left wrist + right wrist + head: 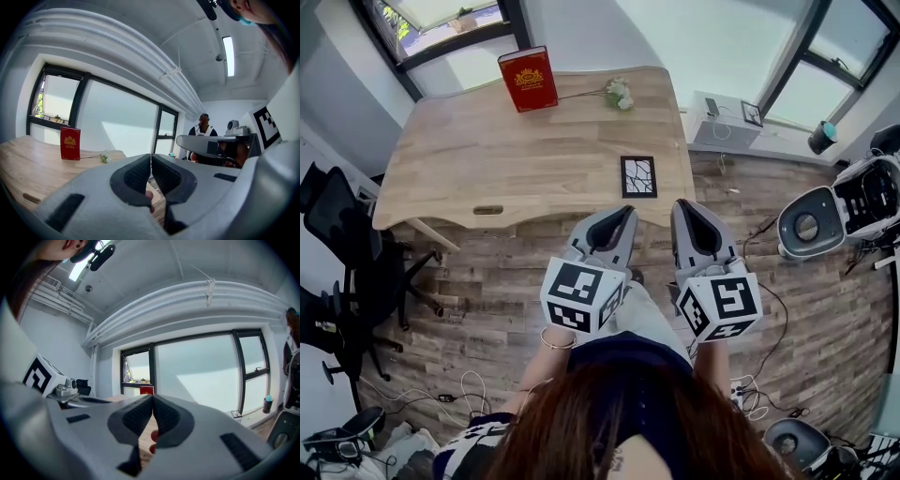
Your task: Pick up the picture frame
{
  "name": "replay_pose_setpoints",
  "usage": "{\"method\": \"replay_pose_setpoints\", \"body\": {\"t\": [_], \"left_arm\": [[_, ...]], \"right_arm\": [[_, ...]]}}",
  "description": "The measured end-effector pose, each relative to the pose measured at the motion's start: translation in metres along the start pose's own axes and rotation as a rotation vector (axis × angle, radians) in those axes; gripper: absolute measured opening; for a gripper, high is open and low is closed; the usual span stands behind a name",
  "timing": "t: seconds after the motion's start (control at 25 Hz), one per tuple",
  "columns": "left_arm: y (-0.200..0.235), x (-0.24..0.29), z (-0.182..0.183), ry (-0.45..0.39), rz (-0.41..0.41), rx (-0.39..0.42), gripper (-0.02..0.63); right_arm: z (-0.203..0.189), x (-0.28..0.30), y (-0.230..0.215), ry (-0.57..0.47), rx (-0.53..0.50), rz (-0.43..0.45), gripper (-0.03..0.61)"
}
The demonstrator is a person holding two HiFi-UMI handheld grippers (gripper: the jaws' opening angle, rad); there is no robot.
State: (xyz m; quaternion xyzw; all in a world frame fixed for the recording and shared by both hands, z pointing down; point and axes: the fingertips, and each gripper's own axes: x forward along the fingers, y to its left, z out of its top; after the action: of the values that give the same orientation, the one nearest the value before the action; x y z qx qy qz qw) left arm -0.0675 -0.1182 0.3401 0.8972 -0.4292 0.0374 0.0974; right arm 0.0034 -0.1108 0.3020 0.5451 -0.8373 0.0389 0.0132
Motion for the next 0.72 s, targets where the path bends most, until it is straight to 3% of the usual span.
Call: {"method": "replay_pose_setpoints", "body": {"t": [0.72], "left_arm": [[0.036, 0.073, 0.011, 0.032, 0.001, 0.003, 0.031]], "right_arm": [[0.001, 0.063, -0.053, 0.019, 0.017, -0.009, 0.026]]}}
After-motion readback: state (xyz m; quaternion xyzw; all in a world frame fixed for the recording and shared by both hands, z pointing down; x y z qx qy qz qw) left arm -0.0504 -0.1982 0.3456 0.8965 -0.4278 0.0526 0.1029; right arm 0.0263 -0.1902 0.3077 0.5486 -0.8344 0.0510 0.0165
